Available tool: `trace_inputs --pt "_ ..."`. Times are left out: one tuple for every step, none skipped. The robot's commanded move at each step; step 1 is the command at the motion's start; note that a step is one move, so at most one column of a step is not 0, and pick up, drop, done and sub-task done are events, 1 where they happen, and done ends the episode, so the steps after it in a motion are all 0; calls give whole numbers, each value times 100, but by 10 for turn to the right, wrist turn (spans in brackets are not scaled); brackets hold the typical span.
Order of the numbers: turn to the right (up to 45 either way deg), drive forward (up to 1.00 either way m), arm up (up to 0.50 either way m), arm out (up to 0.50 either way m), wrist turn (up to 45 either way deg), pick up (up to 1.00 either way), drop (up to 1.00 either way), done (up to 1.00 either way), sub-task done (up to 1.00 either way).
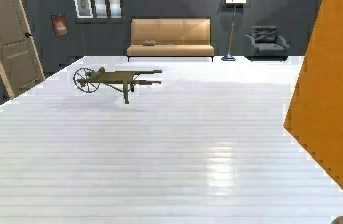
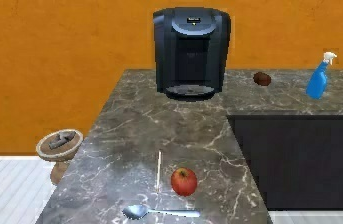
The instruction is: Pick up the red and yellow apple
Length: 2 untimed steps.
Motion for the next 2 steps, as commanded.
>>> trace_inputs --pt "0 0 50 0 0 0 0 0 0" --pt "0 0 38 0 0 0 0 0 0"
